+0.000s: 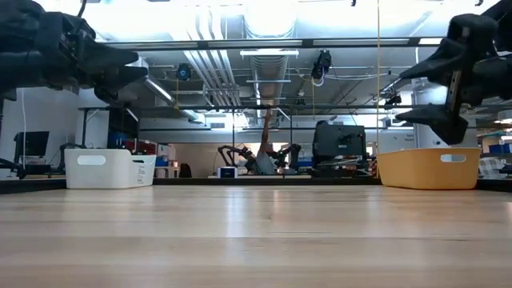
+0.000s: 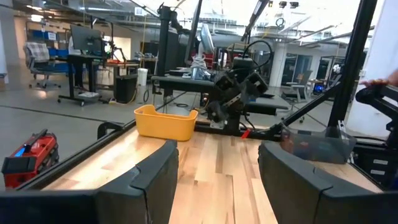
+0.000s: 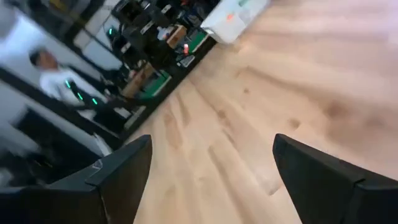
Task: Sort blocks by size
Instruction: Return to Home Position
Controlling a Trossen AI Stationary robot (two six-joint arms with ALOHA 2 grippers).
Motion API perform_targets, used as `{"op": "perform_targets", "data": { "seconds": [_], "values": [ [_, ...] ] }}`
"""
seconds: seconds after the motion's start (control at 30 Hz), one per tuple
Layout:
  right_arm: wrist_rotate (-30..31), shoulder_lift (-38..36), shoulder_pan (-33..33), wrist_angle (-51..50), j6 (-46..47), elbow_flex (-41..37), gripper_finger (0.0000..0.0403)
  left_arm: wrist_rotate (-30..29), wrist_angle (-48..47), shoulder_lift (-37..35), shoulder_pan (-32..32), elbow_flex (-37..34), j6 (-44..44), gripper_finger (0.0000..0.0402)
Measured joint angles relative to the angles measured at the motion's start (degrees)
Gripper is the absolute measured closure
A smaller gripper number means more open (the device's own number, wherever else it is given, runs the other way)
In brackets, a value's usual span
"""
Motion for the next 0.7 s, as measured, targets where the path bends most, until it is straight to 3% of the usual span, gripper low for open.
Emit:
{"op": "perform_targets", "data": {
  "seconds": [0.27,0.5,0.7],
  "values": [
    [-0.47,-1.86,0.28,-0.92,-24.00,-0.39,0.0065,0.00,0.03,0.88,0.00,0.07,0.00,0.0203],
    [-0.48,-4.10,0.25,-1.01,-55.31,-0.41,0.0061,0.00,0.04,1.57,0.00,0.07,-0.02,0.0203],
    [-0.47,-4.02,0.25,-1.08,-59.39,-0.40,0.0070,0.00,0.02,2.17,0.00,0.09,-0.02,0.0203]
  ]
}}
